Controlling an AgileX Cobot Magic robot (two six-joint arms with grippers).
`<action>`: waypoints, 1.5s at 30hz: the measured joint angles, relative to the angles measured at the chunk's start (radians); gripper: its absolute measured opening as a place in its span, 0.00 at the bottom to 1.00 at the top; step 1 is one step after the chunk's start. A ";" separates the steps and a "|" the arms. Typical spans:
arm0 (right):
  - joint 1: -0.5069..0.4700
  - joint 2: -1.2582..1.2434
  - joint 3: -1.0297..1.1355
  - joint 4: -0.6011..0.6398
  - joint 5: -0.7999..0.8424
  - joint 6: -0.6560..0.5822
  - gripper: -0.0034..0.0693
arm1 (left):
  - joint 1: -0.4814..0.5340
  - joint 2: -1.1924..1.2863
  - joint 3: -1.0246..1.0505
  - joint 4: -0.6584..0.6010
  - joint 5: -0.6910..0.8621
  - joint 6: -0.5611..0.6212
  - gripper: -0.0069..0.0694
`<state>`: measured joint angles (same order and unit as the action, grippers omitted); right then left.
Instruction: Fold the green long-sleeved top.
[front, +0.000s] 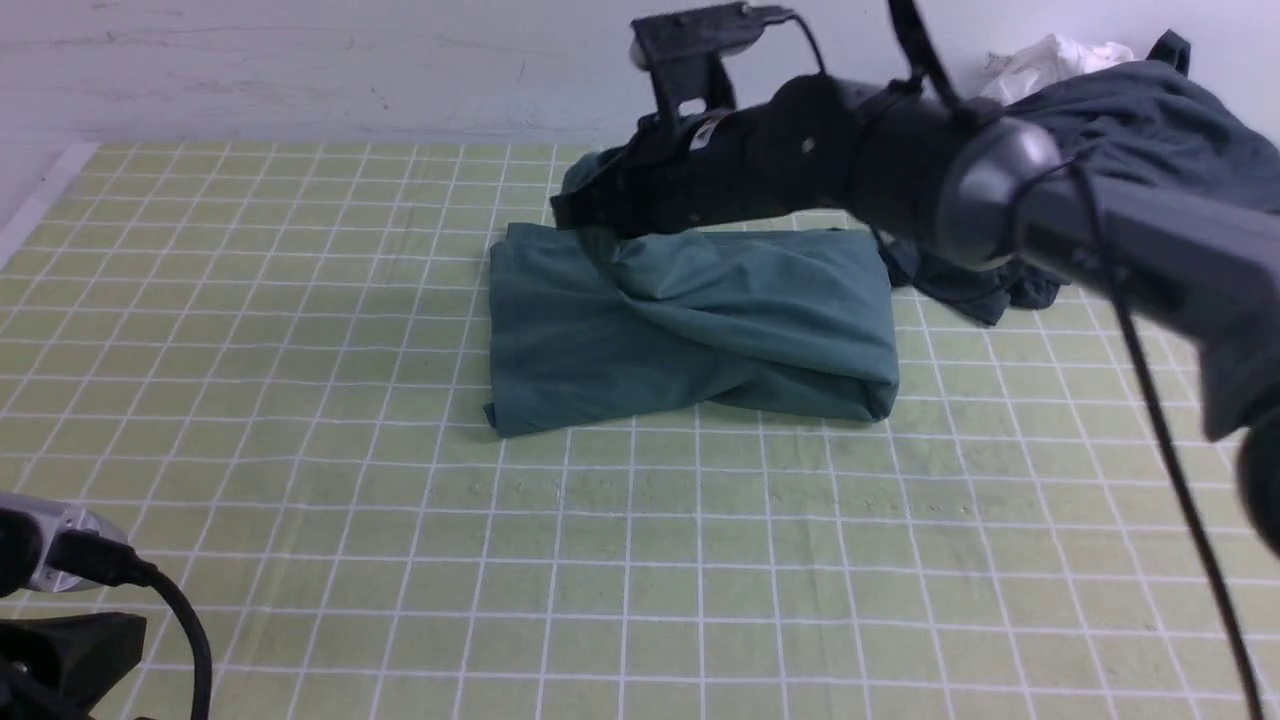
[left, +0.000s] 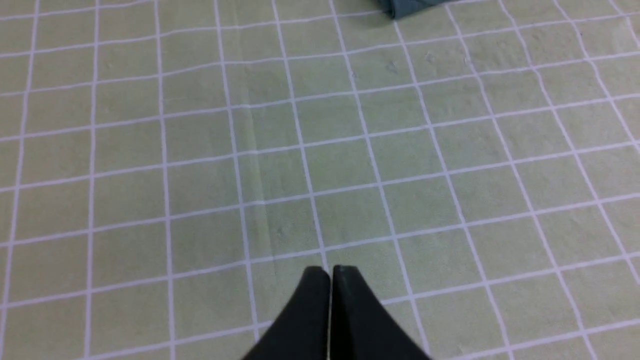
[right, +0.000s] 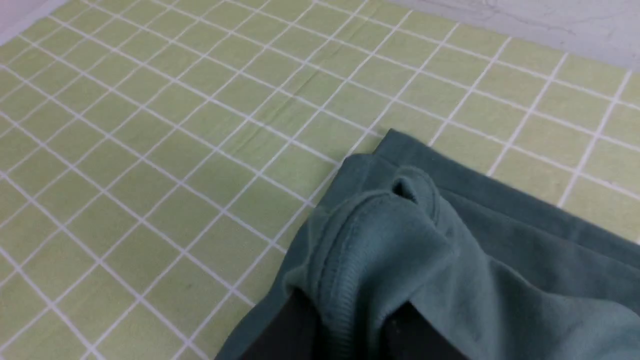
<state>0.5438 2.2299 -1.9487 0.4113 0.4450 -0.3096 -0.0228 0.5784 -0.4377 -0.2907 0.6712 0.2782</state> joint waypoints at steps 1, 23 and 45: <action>0.005 0.021 -0.036 0.000 0.007 0.000 0.28 | 0.000 0.000 0.000 0.000 0.000 0.000 0.09; 0.058 0.240 -0.252 -0.108 0.253 0.116 0.06 | 0.000 0.000 0.003 -0.010 -0.050 0.018 0.09; 0.068 -0.705 0.147 -0.514 0.562 0.063 0.03 | -0.015 -0.589 0.120 -0.018 -0.147 0.116 0.09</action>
<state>0.6118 1.5246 -1.8016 -0.1029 1.0068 -0.2462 -0.0374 -0.0106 -0.3173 -0.3088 0.5242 0.3943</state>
